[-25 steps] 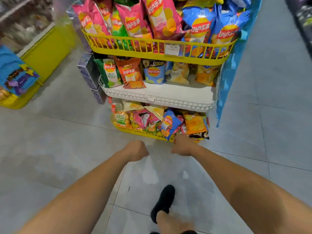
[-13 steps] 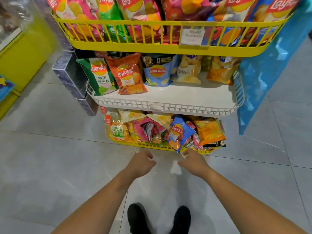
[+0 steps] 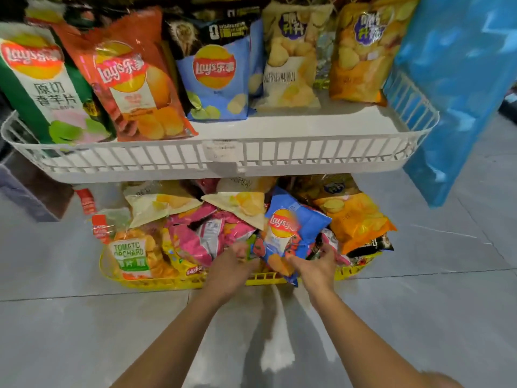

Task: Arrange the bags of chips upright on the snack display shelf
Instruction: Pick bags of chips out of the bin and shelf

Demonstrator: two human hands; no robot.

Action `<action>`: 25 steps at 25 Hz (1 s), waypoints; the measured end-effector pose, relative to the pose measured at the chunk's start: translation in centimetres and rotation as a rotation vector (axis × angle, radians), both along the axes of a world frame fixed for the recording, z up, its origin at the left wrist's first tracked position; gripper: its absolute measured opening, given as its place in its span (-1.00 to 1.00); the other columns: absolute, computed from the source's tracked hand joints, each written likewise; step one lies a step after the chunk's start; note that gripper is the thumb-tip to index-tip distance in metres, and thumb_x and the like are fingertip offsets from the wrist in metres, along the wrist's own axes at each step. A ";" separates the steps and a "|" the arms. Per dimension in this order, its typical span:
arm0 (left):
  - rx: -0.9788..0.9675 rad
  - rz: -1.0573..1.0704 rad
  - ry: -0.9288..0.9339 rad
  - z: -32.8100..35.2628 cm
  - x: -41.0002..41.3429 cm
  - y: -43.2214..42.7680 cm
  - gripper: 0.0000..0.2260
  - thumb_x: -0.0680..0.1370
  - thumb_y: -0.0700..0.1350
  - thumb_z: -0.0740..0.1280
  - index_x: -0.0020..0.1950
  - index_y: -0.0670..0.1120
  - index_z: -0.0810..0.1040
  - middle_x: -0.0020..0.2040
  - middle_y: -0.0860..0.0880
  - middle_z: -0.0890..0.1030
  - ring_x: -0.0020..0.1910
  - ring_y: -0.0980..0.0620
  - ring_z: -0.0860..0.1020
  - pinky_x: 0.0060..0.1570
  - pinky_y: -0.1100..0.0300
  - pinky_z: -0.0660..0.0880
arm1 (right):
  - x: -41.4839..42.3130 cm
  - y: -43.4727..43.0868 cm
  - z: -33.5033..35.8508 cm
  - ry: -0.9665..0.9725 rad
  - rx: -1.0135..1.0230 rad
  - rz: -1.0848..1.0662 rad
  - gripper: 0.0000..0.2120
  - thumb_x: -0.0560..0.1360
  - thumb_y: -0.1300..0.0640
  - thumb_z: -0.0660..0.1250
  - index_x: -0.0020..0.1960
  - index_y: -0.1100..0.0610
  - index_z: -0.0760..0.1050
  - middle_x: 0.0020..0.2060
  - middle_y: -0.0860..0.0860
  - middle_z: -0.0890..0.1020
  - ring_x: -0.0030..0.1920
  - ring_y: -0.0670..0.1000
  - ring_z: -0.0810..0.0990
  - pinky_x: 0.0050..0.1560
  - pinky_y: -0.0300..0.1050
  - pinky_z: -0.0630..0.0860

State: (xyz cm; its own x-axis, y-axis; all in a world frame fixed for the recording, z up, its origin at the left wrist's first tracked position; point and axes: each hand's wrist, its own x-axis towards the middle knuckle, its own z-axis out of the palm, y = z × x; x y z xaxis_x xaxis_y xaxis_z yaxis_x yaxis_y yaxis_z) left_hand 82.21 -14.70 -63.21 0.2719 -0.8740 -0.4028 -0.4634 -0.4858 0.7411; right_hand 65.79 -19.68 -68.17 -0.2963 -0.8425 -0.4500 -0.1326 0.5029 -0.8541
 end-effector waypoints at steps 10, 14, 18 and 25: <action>-0.635 0.171 -0.393 -3.2 3.0 -5.9 -0.92 0.53 -0.10 0.36 -0.10 -0.07 0.62 -0.21 0.00 0.64 -0.15 -0.05 0.57 -0.13 0.08 0.47 | 2.4 -2.9 -6.4 0.089 -0.172 -0.058 -0.24 0.12 0.11 0.66 0.23 0.20 0.42 0.08 0.13 0.64 0.07 0.20 0.62 0.05 0.02 0.54; -0.476 -0.014 -0.814 -1.2 4.0 -10.0 -0.69 0.58 0.03 0.25 0.09 -0.19 0.60 0.04 -0.17 0.64 0.09 -0.19 0.55 0.09 -0.01 0.42 | -0.1 -3.1 -5.0 0.048 -0.192 -0.078 -0.30 0.16 0.12 0.65 0.21 0.17 0.42 0.02 0.07 0.62 0.04 0.19 0.63 0.08 0.08 0.57; -0.171 -0.131 -1.005 0.0 2.9 -13.3 -0.43 0.55 0.32 0.12 0.02 -0.14 0.65 0.04 -0.17 0.69 0.08 -0.19 0.62 0.05 0.05 0.44 | -1.7 -2.9 -5.0 -0.021 -0.246 -0.071 -0.30 0.16 0.06 0.64 0.23 0.08 0.45 0.05 0.04 0.65 0.04 0.13 0.64 0.12 0.16 0.58; 0.193 -0.159 -0.714 -1.4 1.5 -17.8 -0.43 0.48 0.33 0.18 0.36 0.04 0.52 0.40 -0.03 0.51 0.36 -0.09 0.49 0.25 0.11 0.41 | -4.2 -3.0 -4.0 -0.067 -0.258 -0.052 -0.36 0.20 0.13 0.64 0.20 0.13 0.46 -0.03 0.06 0.64 -0.06 0.11 0.64 0.02 0.06 0.59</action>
